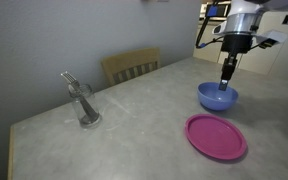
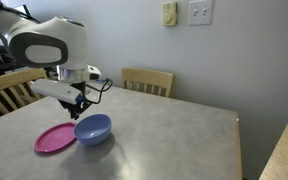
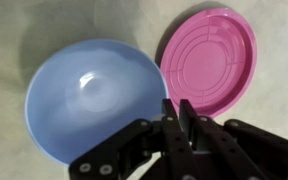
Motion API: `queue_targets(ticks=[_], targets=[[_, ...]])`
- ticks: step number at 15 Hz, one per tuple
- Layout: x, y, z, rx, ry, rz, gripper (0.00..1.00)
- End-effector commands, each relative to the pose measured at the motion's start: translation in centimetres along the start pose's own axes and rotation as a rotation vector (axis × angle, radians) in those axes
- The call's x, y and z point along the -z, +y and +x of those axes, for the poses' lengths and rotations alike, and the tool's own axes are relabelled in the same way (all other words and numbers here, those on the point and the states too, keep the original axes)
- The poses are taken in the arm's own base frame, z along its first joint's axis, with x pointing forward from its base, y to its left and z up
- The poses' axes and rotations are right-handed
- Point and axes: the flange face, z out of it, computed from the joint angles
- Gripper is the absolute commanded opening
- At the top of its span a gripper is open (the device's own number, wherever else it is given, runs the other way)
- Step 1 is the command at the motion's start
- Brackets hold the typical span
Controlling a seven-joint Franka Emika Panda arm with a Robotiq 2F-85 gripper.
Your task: Take the lid and put it on the table
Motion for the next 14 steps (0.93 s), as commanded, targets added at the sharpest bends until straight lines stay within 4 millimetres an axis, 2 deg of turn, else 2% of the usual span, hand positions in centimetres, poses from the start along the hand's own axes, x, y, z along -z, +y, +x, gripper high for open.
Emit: queue_targets(ticks=[1, 8, 9, 10, 11, 12, 13, 14], targets=[[-1.5, -2.0, 1.4, 0.053, -0.032, -0.014, 0.03], [-2.9, -6.4, 4.4, 0.149, 0.019, -0.177, 0.03], [-3.0, -7.0, 4.7, 0.149, 0.031, -0.195, 0.08], [-3.1, -7.4, 4.9, 0.143, 0.049, -0.22, 0.37], [-3.0, -8.0, 5.0, 0.141, 0.057, -0.243, 0.34], [-2.8, -8.5, 5.1, 0.129, 0.073, -0.261, 0.35], [-2.5, -9.0, 5.1, 0.105, 0.087, -0.275, 0.42], [-2.7, -8.5, 5.3, 0.124, 0.061, -0.245, 0.23]])
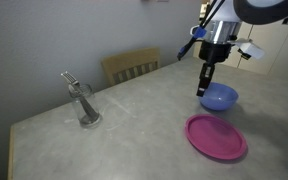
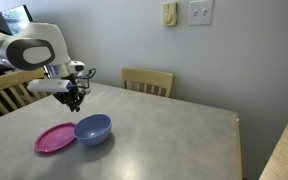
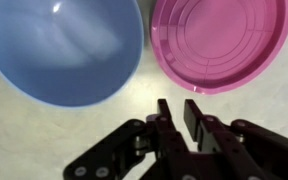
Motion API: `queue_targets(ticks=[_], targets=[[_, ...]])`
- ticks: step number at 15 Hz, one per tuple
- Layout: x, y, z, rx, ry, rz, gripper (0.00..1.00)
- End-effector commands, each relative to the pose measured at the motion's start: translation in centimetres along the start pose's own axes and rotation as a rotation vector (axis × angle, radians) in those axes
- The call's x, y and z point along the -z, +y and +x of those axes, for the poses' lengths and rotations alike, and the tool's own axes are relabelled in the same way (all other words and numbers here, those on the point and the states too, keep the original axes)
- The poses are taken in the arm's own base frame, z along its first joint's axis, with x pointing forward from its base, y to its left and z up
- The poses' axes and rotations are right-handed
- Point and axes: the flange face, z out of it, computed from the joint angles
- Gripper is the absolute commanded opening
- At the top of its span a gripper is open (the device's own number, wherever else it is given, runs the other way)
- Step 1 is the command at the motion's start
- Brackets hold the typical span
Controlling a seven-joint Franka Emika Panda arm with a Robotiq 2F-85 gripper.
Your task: Take the lid and put it on the table
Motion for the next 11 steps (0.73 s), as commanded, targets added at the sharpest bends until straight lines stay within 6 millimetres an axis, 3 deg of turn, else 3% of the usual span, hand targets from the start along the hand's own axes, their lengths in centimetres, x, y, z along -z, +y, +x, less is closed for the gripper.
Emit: queue_targets(ticks=[1, 3, 11], targets=[[0.13, -0.33, 0.25, -0.011, 0.005, -0.01, 0.31], [0.19, -0.6, 0.38, -0.018, 0.008, -0.013, 0.42], [0.24, -0.46, 0.35, -0.021, 0.009, -0.014, 0.42]])
